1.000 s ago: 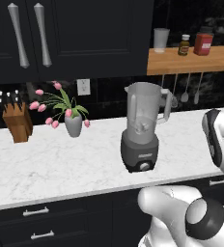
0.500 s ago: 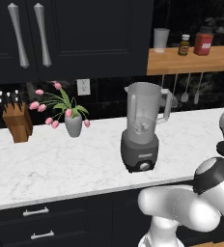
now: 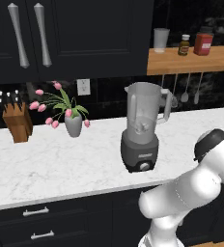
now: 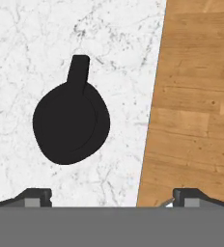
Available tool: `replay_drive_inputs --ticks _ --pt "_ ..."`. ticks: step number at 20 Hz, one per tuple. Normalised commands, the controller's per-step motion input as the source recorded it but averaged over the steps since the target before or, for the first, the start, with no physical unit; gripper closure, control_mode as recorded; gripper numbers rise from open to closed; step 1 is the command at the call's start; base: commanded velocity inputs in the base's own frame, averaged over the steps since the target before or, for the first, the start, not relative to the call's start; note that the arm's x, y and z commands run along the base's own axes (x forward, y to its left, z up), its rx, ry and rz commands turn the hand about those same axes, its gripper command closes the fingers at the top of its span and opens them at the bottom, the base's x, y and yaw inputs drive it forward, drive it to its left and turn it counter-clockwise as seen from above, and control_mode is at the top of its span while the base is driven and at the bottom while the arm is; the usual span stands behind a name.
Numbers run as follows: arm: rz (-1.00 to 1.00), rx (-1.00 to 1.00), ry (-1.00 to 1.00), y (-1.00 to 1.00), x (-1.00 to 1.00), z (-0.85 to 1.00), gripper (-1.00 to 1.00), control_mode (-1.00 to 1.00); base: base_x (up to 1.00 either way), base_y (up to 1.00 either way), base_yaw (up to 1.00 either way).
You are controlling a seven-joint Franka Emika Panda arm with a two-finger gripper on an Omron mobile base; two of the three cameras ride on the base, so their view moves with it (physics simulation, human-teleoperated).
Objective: Close the lid blender by securely placing the lid on top.
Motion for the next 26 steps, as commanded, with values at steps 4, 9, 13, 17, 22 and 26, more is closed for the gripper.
replay_drive_inputs --ticks 4,9,13,17,22,26 --pt "0.0 0.03 0.01 -0.15 0.36 -0.49 -1.0 -1.0 0.0 0.0 0.0" --pt "0.0 0.07 0.0 -0.48 0.26 -0.16 -1.0 -1.0 0.0 0.0 0.0" --pt "0.0 0.04 0.0 -0.49 0.25 -0.01 -1.0 -1.0 0.0 0.0 0.0" --pt "0.0 0.02 0.0 -0.29 0.2 -0.14 -1.0 -1.0 0.0 0.0 0.0" --pt "0.0 0.04 0.0 -0.46 0.04 -0.01 -1.0 -1.0 0.0 0.0 0.0" --pt "0.0 0.05 0.01 -0.27 0.09 -0.05 -1.0 -1.0 0.0 0.0 0.0"
